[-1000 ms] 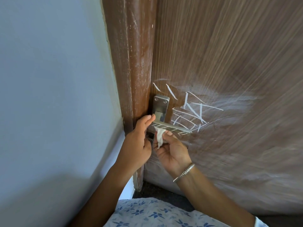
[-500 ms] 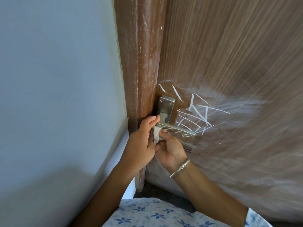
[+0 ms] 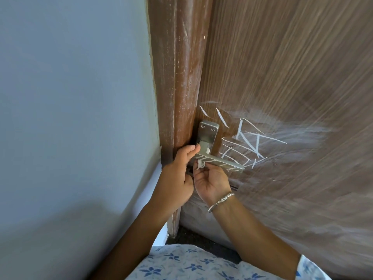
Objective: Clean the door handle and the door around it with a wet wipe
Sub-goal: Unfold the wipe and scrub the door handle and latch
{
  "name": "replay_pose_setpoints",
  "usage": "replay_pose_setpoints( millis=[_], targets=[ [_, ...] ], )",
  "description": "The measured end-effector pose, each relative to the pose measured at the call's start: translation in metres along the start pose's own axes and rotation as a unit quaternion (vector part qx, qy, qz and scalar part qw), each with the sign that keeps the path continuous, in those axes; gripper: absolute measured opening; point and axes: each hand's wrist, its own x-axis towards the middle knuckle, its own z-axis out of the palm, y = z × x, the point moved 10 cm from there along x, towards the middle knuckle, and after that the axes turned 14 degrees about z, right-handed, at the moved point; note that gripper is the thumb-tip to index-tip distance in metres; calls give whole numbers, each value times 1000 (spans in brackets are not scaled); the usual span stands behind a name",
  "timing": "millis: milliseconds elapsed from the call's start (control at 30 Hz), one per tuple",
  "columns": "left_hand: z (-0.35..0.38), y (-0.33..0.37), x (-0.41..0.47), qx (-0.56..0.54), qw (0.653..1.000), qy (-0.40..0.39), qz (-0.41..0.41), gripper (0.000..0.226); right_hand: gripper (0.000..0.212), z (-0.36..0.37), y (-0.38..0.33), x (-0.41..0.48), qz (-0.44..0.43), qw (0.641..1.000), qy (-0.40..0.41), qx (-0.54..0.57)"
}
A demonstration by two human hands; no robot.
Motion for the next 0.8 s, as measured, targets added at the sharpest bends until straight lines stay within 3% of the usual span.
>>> replay_pose_setpoints(
  millis=[133, 267, 467, 800],
  targets=[
    [1, -1, 1, 1, 1000, 2, -2, 72, 22, 0, 2, 4, 6, 1000, -3, 23],
    [2, -1, 0, 1, 1000, -2, -4, 73, 31, 3, 1, 2, 11, 999, -29, 37],
    [2, -2, 0, 3, 1000, 1, -7, 73, 18, 3, 5, 2, 21, 999, -27, 33],
    [-2, 2, 0, 15, 1000, 7, 1, 70, 18, 5, 12, 0, 72, 996, -43, -3]
  ],
)
